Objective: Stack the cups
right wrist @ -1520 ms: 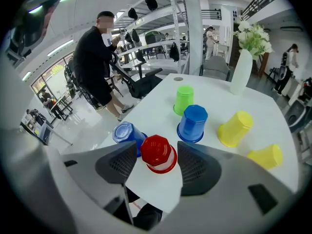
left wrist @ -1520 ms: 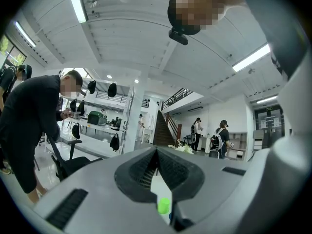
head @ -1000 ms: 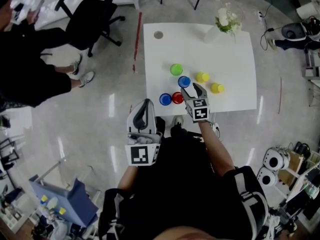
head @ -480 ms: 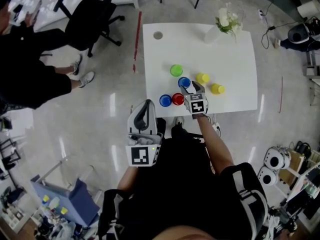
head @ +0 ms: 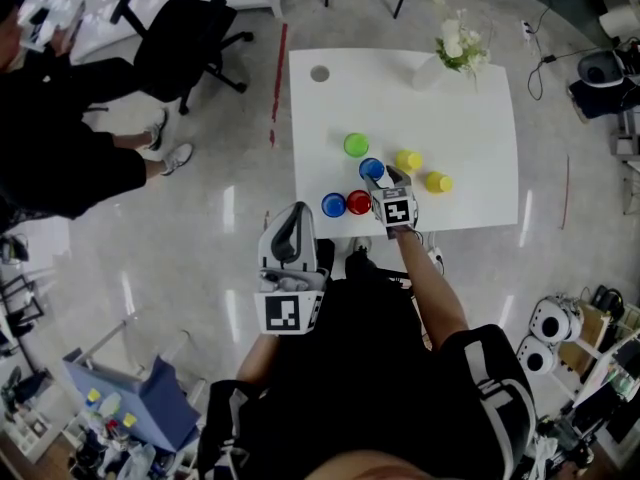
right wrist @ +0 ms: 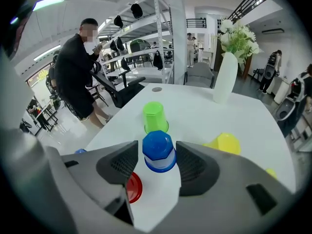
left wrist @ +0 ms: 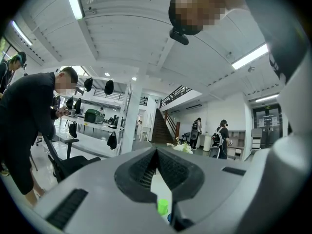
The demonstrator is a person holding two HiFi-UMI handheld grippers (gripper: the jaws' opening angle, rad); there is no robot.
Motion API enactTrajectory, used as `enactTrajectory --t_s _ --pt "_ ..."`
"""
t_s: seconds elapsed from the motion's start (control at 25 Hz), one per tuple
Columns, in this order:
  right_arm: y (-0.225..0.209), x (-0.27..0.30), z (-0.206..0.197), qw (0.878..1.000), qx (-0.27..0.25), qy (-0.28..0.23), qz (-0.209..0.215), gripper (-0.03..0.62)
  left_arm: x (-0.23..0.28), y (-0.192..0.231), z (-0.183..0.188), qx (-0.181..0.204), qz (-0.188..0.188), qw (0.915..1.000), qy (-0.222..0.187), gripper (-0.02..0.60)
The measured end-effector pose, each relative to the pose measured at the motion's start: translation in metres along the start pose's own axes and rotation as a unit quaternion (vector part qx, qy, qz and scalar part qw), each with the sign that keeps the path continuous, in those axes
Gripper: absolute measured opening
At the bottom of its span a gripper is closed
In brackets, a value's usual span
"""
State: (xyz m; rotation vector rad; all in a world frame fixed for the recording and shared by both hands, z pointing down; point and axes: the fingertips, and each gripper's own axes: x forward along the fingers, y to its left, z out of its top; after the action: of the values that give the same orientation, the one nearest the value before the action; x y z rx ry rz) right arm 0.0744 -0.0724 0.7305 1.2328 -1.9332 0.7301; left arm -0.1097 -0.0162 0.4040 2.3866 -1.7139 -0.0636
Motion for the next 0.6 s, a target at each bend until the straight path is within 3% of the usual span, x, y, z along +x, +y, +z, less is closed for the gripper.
enactTrajectory --t_s 0.16,0.6 --pt "-0.003 0.001 -0.003 1.0 0.001 0.0 0.001 0.224 0.001 -0.004 -0.001 -0.002 0.002 1.0 0.0 0.02" --pt "-0.005 -0.024 0.007 1.0 0.008 -0.021 -0.003 0.218 -0.001 -0.008 0.001 -0.004 -0.009 0.9999 -0.005 0.02"
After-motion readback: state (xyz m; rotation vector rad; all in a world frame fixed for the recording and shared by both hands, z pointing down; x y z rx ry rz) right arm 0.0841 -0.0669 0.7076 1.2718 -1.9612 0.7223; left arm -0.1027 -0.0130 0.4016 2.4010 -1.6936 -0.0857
